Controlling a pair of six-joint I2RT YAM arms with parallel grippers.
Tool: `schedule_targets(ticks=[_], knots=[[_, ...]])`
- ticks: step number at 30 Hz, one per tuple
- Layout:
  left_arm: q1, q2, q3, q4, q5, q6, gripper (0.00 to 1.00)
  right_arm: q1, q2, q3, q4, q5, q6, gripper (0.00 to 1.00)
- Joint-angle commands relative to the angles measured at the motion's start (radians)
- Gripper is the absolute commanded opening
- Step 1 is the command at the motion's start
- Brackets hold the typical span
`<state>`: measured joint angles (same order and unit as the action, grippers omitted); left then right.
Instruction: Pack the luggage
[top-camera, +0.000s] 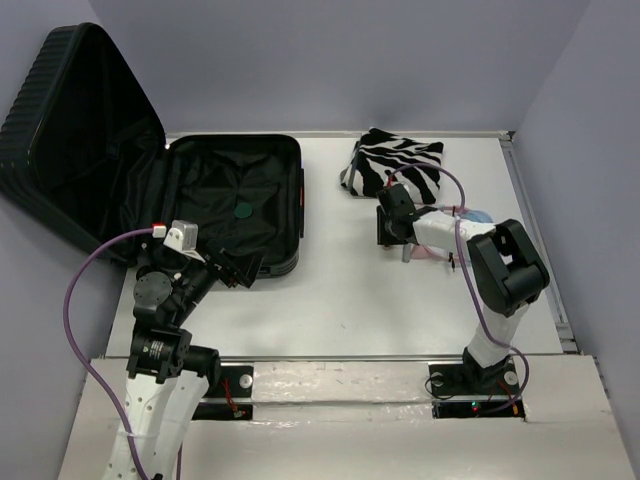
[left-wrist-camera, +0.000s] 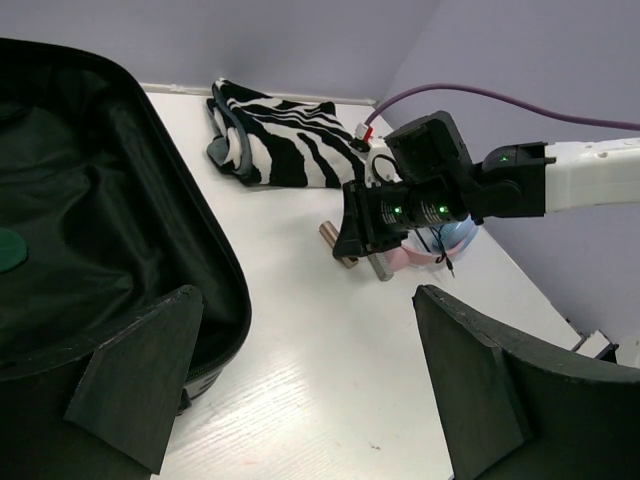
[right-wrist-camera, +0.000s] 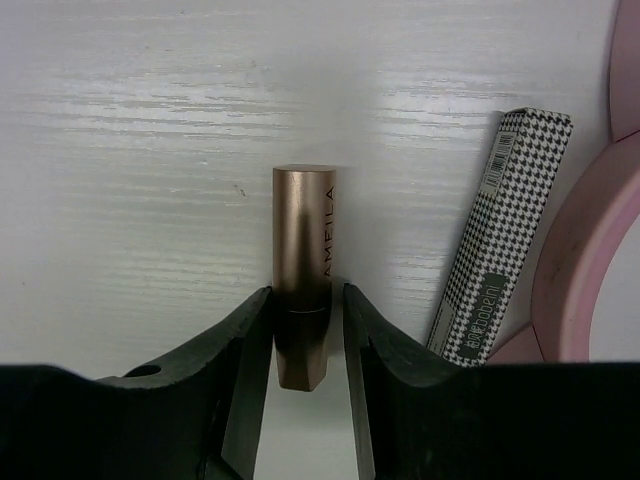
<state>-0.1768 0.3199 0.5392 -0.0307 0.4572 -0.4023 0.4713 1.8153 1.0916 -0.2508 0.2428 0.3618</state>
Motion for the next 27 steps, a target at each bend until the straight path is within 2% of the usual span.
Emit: schedule_targets(ticks=[1, 3, 8, 10, 14, 17, 19, 20, 21, 23, 25, 26, 27], knots=[[0.0, 0.007, 0.028, 0.038, 0.021, -0.003, 0.99, 0.01, -0.014, 0.045, -0.01, 0.007, -0.011, 0.3], [0.0, 0.007, 0.028, 0.04, 0.021, -0.003, 0.99, 0.024, -0.062, 0.031, 0.008, 0.013, -0.012, 0.22], [0.002, 0.007, 0.028, 0.04, 0.021, -0.006, 0.99, 0.14, -0.175, 0.048, 0.051, -0.04, -0.014, 0.22], [0.005, 0.007, 0.027, 0.04, 0.021, -0.006, 0.99, 0.21, -0.197, 0.085, 0.096, -0.113, 0.012, 0.22], [0.007, 0.008, 0.025, 0.038, 0.018, -0.007, 0.99, 0.314, -0.172, 0.207, 0.165, -0.149, 0.045, 0.22], [0.008, 0.01, 0.025, 0.04, 0.018, -0.009, 0.99, 0.34, -0.058, 0.344, 0.211, -0.223, 0.092, 0.22], [0.01, 0.01, 0.027, 0.037, 0.018, -0.007, 0.99, 0.36, 0.007, 0.424, 0.206, -0.284, 0.127, 0.31], [0.01, 0.01, 0.027, 0.037, 0.018, -0.009, 0.99, 0.36, 0.03, 0.483, 0.206, -0.299, 0.137, 0.41], [0.01, 0.011, 0.027, 0.038, 0.018, -0.007, 0.99, 0.36, 0.065, 0.504, 0.203, -0.318, 0.141, 0.6], [0.01, 0.01, 0.027, 0.037, 0.017, -0.007, 0.99, 0.36, 0.064, 0.505, 0.202, -0.288, 0.151, 0.74], [0.01, 0.008, 0.028, 0.035, 0.017, -0.006, 0.99, 0.36, 0.015, 0.466, 0.193, -0.232, 0.123, 0.77], [0.01, 0.005, 0.028, 0.035, 0.017, -0.006, 0.99, 0.346, -0.013, 0.435, 0.189, -0.187, 0.121, 0.75], [0.01, 0.004, 0.028, 0.035, 0.017, -0.006, 0.99, 0.333, -0.042, 0.353, 0.188, -0.131, 0.121, 0.68]])
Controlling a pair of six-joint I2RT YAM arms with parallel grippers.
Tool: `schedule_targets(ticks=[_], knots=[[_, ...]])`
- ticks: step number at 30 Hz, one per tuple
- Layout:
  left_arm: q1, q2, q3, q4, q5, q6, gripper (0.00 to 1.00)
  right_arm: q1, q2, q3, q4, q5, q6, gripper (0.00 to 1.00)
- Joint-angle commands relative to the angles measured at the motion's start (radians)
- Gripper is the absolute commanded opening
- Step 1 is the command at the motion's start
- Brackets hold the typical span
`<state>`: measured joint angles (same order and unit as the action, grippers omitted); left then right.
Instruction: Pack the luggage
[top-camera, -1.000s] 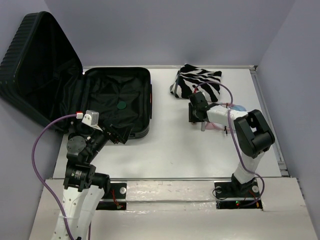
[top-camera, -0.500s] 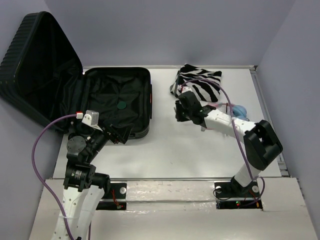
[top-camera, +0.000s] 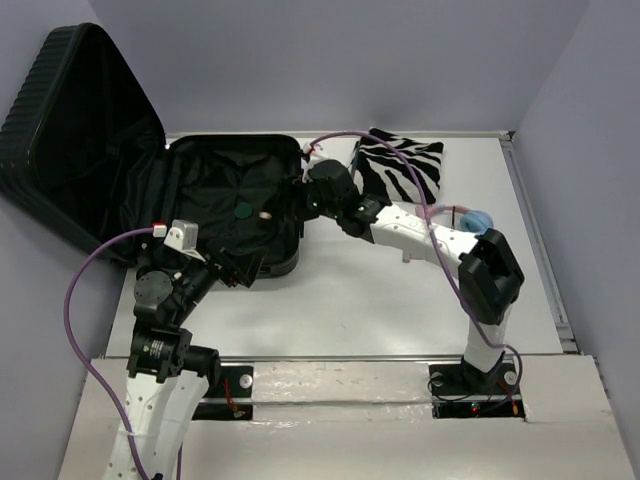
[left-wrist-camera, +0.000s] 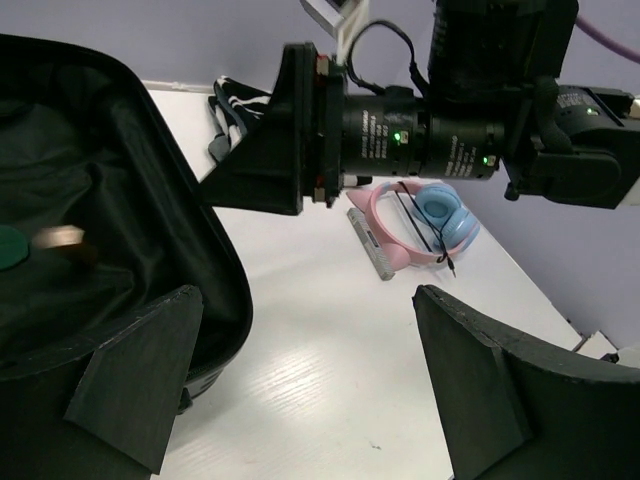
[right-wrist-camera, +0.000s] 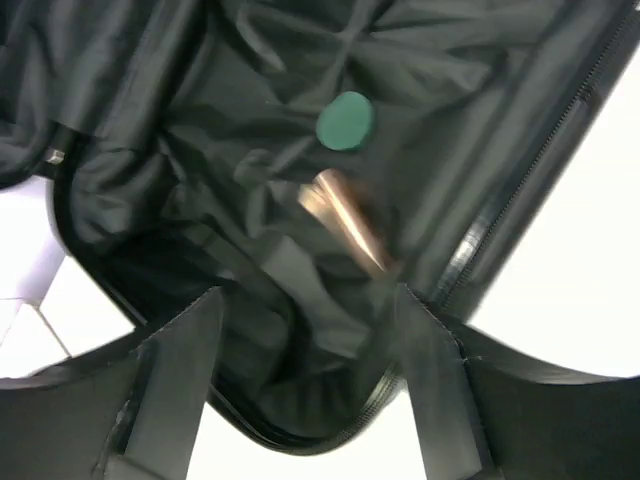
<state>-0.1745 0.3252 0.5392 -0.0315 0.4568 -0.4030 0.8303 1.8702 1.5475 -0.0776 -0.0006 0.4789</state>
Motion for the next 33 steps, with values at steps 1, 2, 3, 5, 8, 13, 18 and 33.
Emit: schedule_targets(ticks=[1, 2, 3, 5, 8, 13, 18, 33], knots=[[0.007, -0.003, 0.028, 0.036, 0.017, -0.007, 0.99, -0.045, -0.164, -0.151, 0.015, 0.132, 0.007, 0.66], [0.007, -0.008, 0.028, 0.036, 0.017, -0.007, 0.99, -0.093, -0.198, -0.202, 0.001, 0.166, 0.012, 0.59], [0.007, -0.009, 0.028, 0.036, 0.017, -0.005, 0.99, -0.123, -0.23, -0.304, -0.013, 0.186, 0.02, 0.55], [0.006, -0.015, 0.027, 0.033, 0.014, -0.007, 0.99, -0.192, -0.305, -0.4, -0.056, 0.23, 0.036, 0.51], [0.003, -0.018, 0.027, 0.033, 0.013, -0.008, 0.99, -0.331, -0.364, -0.559, -0.137, 0.275, 0.038, 0.48], [-0.003, -0.018, 0.027, 0.033, 0.011, -0.008, 0.99, -0.412, -0.349, -0.63, -0.185, 0.303, 0.0, 0.48], [-0.003, -0.017, 0.027, 0.033, 0.008, -0.008, 0.99, -0.421, -0.286, -0.592, -0.212, 0.35, -0.02, 0.48], [-0.002, -0.008, 0.027, 0.033, 0.01, -0.008, 0.99, -0.421, -0.146, -0.526, -0.179, 0.311, -0.039, 0.26]])
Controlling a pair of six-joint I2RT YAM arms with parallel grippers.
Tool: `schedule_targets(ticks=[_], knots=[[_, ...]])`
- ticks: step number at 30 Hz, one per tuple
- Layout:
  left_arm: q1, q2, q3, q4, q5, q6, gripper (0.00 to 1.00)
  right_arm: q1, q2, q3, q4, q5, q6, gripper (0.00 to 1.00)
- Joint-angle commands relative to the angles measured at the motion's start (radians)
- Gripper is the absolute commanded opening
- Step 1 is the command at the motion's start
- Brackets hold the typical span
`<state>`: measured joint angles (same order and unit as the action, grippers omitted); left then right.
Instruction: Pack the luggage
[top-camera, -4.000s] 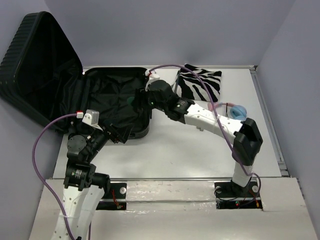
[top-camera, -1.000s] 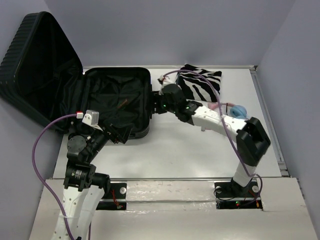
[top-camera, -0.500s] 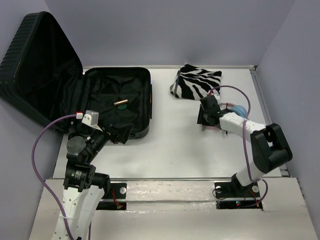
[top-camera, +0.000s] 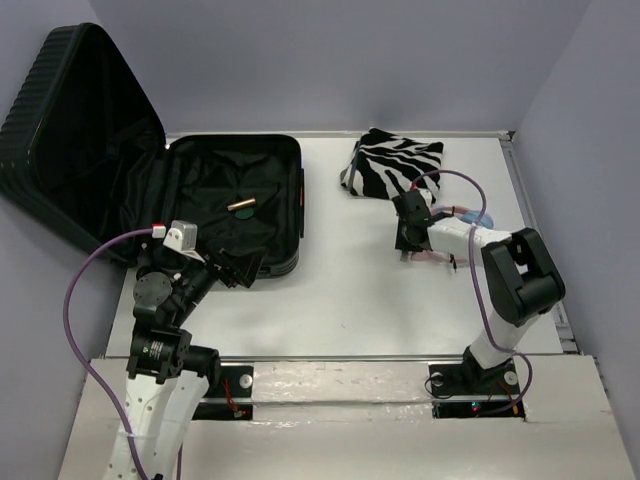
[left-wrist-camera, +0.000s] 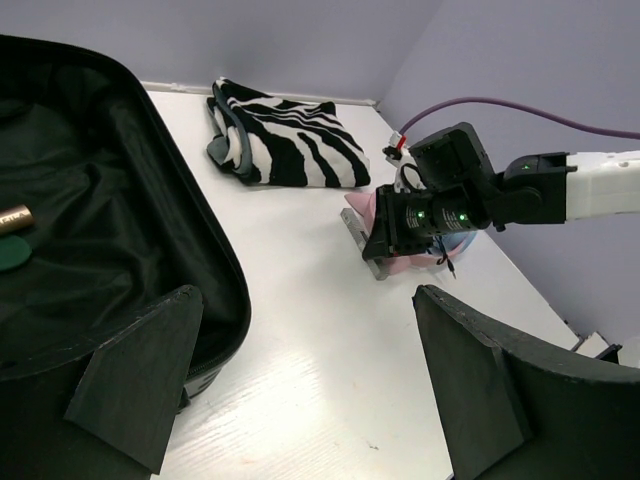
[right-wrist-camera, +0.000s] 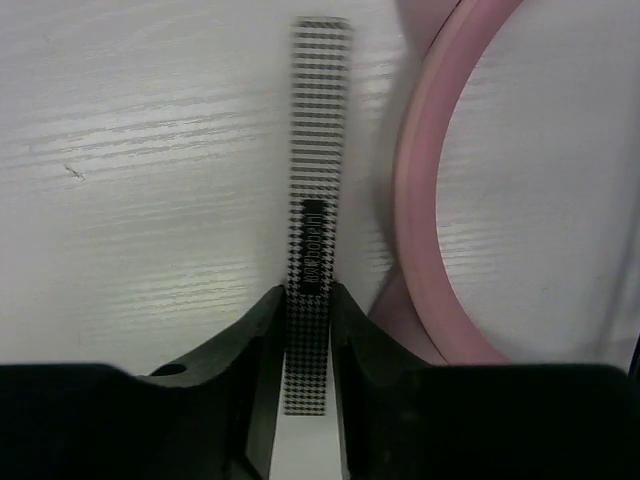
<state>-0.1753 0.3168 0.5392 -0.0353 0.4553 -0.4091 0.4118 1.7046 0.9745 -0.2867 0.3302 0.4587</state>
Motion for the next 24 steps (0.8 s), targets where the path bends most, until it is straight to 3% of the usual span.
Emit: schedule_targets(ticks=[1, 9, 13, 17, 18, 19, 22, 24], knots=[[-0.001, 0.001, 0.025, 0.037, 0.011, -0.002, 0.99, 0.008, 0.013, 0.052, 0.04, -0.023, -0.029, 0.22], [0.005, 0.004, 0.027, 0.037, 0.011, -0.002, 0.99, 0.204, -0.115, 0.156, 0.064, -0.022, -0.084, 0.16], [0.007, 0.001, 0.027, 0.037, 0.01, -0.004, 0.99, 0.33, -0.122, 0.28, 0.098, -0.126, -0.084, 0.16], [0.007, -0.001, 0.027, 0.037, 0.006, -0.004, 0.99, 0.409, -0.016, 0.485, 0.15, -0.285, -0.045, 0.18], [0.008, 0.001, 0.027, 0.037, 0.005, -0.004, 0.99, 0.421, 0.051, 0.533, 0.15, -0.383, -0.037, 0.35], [0.007, -0.001, 0.028, 0.037, 0.003, -0.004, 0.99, 0.442, 0.078, 0.609, 0.15, -0.408, -0.028, 0.48], [0.007, -0.002, 0.028, 0.037, 0.003, -0.002, 0.99, 0.443, 0.098, 0.636, 0.149, -0.409, -0.02, 0.82], [0.005, -0.008, 0.03, 0.037, 0.003, 0.0, 0.99, 0.443, 0.064, 0.572, 0.112, -0.299, -0.046, 0.84]])
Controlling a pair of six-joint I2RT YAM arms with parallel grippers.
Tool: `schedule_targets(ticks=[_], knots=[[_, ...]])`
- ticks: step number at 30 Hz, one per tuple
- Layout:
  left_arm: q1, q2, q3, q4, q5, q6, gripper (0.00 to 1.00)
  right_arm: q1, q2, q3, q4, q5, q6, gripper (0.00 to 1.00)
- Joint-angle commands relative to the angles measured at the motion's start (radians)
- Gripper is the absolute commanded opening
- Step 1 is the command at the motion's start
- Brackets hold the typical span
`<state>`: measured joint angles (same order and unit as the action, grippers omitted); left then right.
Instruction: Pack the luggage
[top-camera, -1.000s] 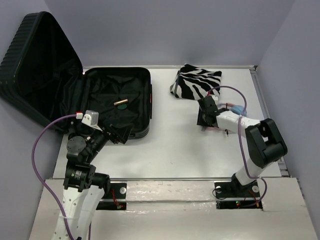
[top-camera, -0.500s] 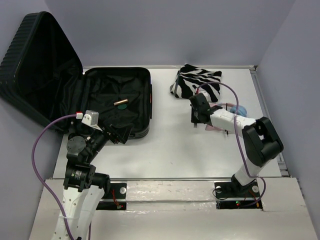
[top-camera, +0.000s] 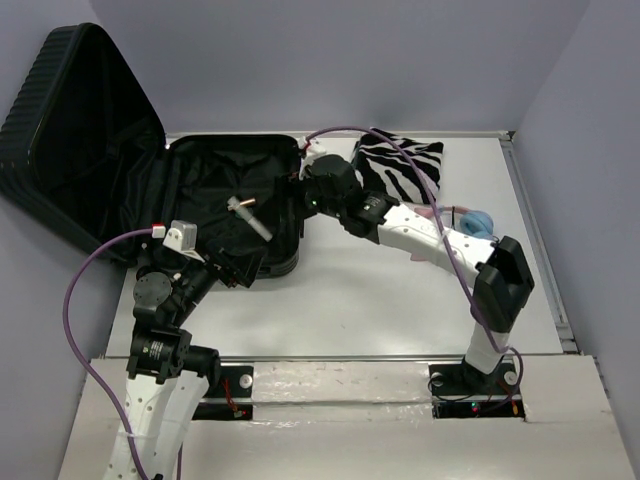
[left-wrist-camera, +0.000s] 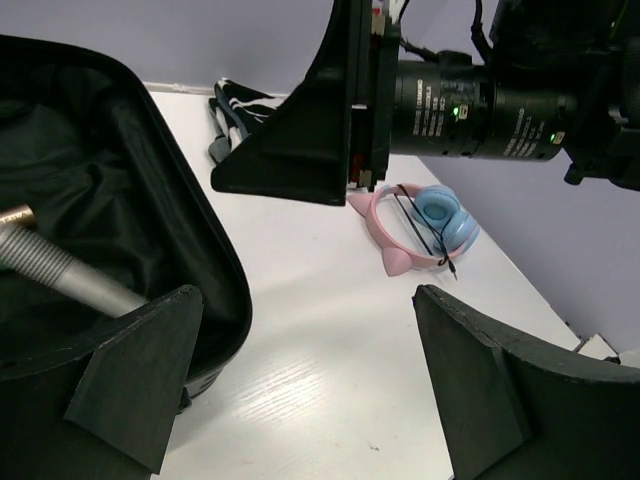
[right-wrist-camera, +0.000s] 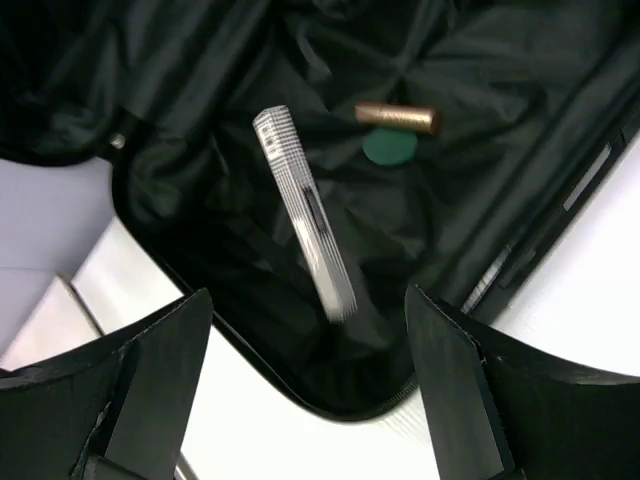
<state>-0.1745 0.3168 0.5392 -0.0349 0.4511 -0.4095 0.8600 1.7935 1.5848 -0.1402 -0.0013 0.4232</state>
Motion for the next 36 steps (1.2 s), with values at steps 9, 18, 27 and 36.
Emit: schedule_targets(ticks=[9, 18, 27, 36], knots=[[-0.029, -0.044, 0.031, 0.036, -0.009, 0.0, 0.99, -0.398, -0.336, -0.554, -0.198, 0.346, 0.032, 0.67], [-0.046, -0.042, 0.031, 0.036, -0.015, 0.0, 0.99, -0.596, -0.178, -0.553, -0.276, 0.385, -0.049, 0.82], [-0.048, -0.038, 0.033, 0.012, -0.02, 0.0, 0.99, -0.596, -0.019, -0.474, -0.276, 0.241, -0.089, 0.5], [-0.048, -0.024, 0.033, 0.012, -0.015, -0.002, 0.99, -0.587, -0.291, -0.569, -0.272, 0.4, -0.058, 0.07]])
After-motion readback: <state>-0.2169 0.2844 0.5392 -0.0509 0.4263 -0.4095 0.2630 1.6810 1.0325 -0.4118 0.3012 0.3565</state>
